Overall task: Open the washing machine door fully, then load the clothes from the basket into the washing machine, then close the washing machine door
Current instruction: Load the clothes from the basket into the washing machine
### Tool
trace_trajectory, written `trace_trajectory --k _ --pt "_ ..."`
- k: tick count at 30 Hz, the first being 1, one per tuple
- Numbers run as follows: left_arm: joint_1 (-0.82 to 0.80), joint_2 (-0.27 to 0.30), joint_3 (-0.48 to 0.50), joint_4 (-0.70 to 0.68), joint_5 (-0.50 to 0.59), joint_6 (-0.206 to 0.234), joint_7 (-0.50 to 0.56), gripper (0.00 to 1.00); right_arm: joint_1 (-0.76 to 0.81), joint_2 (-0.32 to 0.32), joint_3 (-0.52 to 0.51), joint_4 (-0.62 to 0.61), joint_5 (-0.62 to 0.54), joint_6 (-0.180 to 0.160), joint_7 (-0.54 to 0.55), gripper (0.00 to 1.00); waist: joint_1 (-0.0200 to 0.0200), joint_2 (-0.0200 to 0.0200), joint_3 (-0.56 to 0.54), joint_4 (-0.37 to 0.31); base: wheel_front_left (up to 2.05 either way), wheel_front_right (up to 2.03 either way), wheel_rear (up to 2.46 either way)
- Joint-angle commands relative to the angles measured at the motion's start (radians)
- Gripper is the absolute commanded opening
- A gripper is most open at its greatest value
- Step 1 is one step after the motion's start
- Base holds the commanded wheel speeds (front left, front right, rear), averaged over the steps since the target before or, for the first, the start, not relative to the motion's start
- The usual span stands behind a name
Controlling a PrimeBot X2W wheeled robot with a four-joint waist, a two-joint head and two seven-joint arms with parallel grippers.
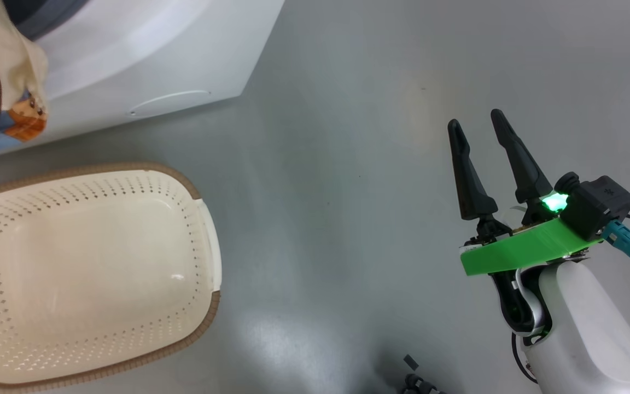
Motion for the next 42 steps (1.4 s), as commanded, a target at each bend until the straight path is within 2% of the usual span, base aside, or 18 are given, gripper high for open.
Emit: trace_trajectory --k 1,5,12,19,28,42 --pt "-0.026 0.028 -0.002 0.009 -0.003 -0.001 0.009 1.00 0.005 -0.012 0.018 -0.015 -0.008 0.004 -0.008 1.00 0.0000 -0.0001 -0.014 0.010 0.00 0.00 0.00" --pt "-0.033 0.015 -0.008 0.068 -0.011 -0.021 0.000 1.00 0.001 -0.015 0.023 -0.009 -0.007 0.004 -0.008 1.00 0.0000 -0.0001 -0.034 0.021 0.00 0.00 0.00" --pt "0.012 -0.018 -0.015 0.106 -0.025 -0.061 -0.093 1.00 0.002 -0.025 0.017 0.001 -0.006 0.004 -0.008 1.00 0.0000 -0.0001 -0.084 0.053 0.00 0.00 0.00" --pt "0.104 -0.037 -0.015 0.092 -0.036 -0.086 -0.136 1.00 0.003 -0.042 0.002 0.008 -0.002 0.004 -0.008 1.00 0.0000 -0.0001 -0.147 0.099 0.00 0.00 0.00" --pt "0.286 -0.056 0.006 -0.093 -0.020 -0.091 -0.140 1.00 0.021 -0.065 -0.014 0.017 -0.001 0.004 -0.008 1.00 0.0000 -0.0001 -0.234 0.161 0.00 0.00 0.00" --pt "0.662 -0.117 0.062 -0.402 0.021 -0.099 -0.140 1.00 0.081 -0.110 -0.031 0.046 0.011 0.004 -0.008 1.00 0.0000 -0.0001 -0.402 0.264 0.00 0.00 0.00"
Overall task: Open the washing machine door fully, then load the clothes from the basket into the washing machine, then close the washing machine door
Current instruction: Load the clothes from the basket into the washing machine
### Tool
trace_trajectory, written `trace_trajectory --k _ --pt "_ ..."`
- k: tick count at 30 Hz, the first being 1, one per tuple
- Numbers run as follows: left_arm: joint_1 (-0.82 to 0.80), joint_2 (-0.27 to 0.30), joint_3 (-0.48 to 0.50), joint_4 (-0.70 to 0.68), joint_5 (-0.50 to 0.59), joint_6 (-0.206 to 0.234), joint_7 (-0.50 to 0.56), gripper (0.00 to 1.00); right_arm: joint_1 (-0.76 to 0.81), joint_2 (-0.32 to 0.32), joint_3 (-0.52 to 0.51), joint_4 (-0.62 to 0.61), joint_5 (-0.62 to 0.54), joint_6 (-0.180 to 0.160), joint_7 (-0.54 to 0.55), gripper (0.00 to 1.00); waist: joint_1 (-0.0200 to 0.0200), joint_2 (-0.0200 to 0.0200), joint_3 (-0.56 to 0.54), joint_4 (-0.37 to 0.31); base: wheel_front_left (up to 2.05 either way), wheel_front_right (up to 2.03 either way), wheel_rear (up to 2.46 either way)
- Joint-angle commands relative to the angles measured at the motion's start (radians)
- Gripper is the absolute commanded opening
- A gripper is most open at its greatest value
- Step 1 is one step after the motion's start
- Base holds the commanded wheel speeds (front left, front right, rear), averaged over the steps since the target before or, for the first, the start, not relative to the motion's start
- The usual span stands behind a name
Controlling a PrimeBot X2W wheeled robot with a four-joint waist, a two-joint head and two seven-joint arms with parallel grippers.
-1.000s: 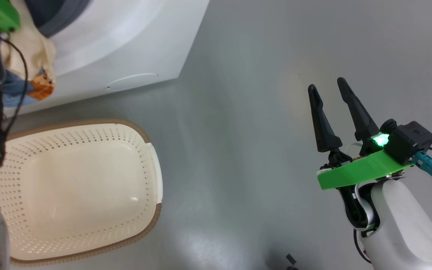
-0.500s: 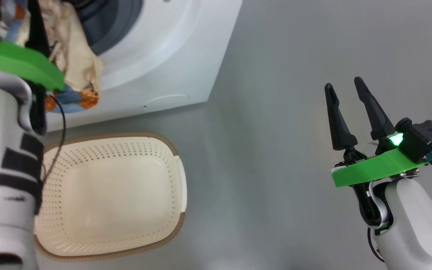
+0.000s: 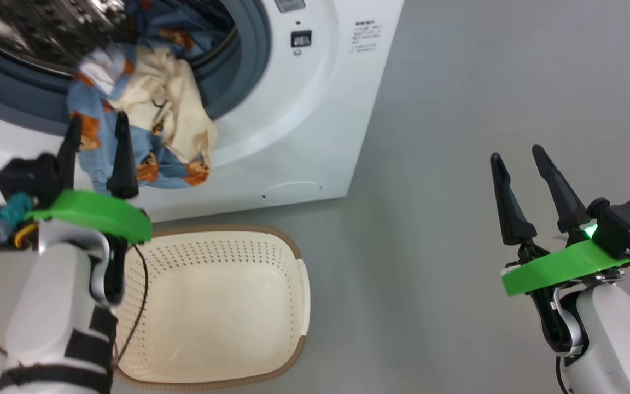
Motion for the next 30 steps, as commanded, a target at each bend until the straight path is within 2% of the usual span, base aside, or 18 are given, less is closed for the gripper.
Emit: trace_trajectory --k 1,19,30 --pt "0.031 0.029 0.032 -0.044 0.012 -0.002 -0.006 1.00 0.021 -0.015 0.010 -0.017 0.009 0.004 -0.008 1.00 0.0001 -0.0001 -0.066 0.052 0.00 0.00 0.00" --pt "0.415 -0.016 0.082 -0.319 0.068 0.018 -0.006 1.00 0.088 -0.037 -0.008 -0.003 0.020 0.004 -0.008 1.00 0.0001 -0.0001 -0.176 0.130 0.00 0.00 0.00" --pt "0.524 -0.040 0.117 -0.420 0.077 0.041 -0.006 1.00 0.117 -0.050 -0.025 -0.005 0.021 0.004 -0.008 1.00 0.0001 -0.0001 -0.191 0.148 0.00 0.00 0.00"
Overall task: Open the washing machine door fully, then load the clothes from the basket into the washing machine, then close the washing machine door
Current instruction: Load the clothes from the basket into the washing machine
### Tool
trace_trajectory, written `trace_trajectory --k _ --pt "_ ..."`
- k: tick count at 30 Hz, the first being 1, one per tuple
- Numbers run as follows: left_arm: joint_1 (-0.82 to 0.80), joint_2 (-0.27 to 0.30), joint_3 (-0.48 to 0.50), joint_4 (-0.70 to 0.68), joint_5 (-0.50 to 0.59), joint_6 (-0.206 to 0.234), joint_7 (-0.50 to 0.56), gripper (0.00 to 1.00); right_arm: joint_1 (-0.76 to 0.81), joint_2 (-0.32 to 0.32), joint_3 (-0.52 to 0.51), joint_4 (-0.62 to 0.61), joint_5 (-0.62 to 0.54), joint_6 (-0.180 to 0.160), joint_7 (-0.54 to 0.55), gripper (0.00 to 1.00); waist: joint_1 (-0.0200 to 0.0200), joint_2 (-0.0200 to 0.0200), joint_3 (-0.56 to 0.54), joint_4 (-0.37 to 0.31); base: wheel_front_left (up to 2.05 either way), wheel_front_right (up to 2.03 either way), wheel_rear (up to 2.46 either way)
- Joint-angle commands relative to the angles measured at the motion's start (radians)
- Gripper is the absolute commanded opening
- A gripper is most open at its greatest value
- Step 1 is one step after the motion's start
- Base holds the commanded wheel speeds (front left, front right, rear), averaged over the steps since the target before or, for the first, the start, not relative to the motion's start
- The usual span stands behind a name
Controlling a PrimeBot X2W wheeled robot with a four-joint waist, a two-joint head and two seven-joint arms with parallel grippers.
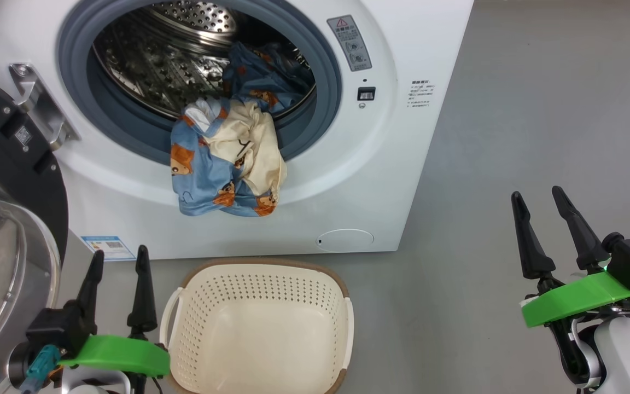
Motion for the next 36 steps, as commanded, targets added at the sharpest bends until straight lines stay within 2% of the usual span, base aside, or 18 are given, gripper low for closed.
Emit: trace_trajectory --k 1,36 --pt "-0.007 0.016 0.037 -0.034 0.010 0.006 -0.006 1.00 0.005 -0.016 0.015 -0.022 0.012 0.004 -0.008 1.00 0.0000 0.0000 -0.001 0.001 0.00 0.00 0.00" --pt "-0.013 0.008 0.029 -0.016 0.014 0.001 -0.006 1.00 -0.013 -0.013 0.053 -0.002 0.025 0.004 -0.008 1.00 0.0000 0.0000 -0.007 -0.025 0.00 0.00 0.00"
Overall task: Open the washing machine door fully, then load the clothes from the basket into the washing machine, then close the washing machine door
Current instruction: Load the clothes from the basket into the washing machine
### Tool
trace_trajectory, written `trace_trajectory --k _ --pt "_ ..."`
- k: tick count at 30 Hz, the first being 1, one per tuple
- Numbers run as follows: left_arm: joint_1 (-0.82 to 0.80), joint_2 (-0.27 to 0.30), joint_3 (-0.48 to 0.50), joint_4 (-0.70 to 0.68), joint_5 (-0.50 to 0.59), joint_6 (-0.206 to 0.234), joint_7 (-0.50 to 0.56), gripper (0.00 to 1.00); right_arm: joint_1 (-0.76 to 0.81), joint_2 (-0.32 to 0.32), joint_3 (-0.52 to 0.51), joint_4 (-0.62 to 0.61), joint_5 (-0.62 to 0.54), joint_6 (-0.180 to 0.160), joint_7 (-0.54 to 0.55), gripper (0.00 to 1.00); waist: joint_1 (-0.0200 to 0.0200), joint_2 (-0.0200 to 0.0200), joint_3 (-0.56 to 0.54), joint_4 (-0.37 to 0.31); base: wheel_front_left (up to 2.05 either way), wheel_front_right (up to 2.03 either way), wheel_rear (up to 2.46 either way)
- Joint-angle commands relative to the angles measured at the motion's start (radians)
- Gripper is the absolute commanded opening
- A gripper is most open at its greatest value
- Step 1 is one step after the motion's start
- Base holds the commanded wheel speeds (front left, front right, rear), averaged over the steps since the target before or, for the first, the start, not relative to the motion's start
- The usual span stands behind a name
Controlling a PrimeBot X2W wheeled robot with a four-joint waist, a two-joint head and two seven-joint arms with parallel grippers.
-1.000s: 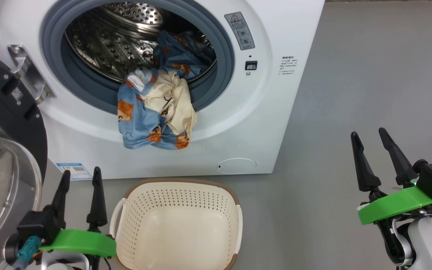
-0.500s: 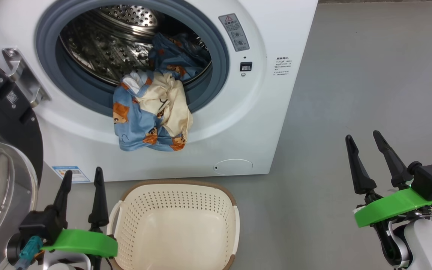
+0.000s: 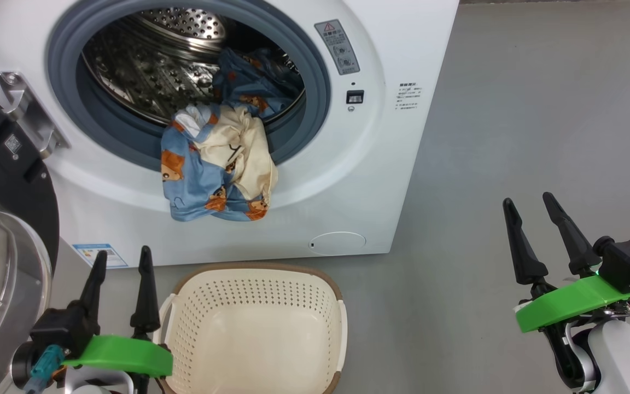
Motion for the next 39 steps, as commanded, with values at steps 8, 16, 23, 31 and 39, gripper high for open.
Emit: trace_trajectory --k 8,16,23,31,39 --pt "-0.050 0.019 0.008 0.006 0.006 -0.007 -0.005 1.00 -0.019 -0.003 0.026 -0.022 0.004 0.004 -0.008 1.00 0.0000 0.0000 0.018 -0.010 0.00 0.00 0.00" --pt "-0.147 0.032 -0.037 0.110 0.002 -0.029 0.048 1.00 -0.034 0.003 0.032 -0.027 0.001 0.004 -0.008 1.00 0.0000 0.0000 0.072 -0.032 0.00 0.00 0.00" --pt "-0.282 0.055 -0.058 0.277 -0.014 -0.044 0.097 1.00 -0.058 0.020 0.037 -0.040 -0.006 0.004 -0.008 1.00 0.0000 0.0000 0.142 -0.071 0.00 0.00 0.00" --pt "-0.449 0.074 -0.067 0.475 -0.008 -0.043 0.103 1.00 -0.093 0.047 0.044 -0.050 -0.015 0.004 -0.008 1.00 0.0000 0.0000 0.237 -0.132 0.00 0.00 0.00" --pt "-0.600 0.080 -0.062 0.655 -0.017 -0.022 0.106 1.00 -0.125 0.065 0.047 -0.064 -0.023 0.004 -0.008 1.00 0.0000 0.0000 0.315 -0.182 0.00 0.00 0.00"
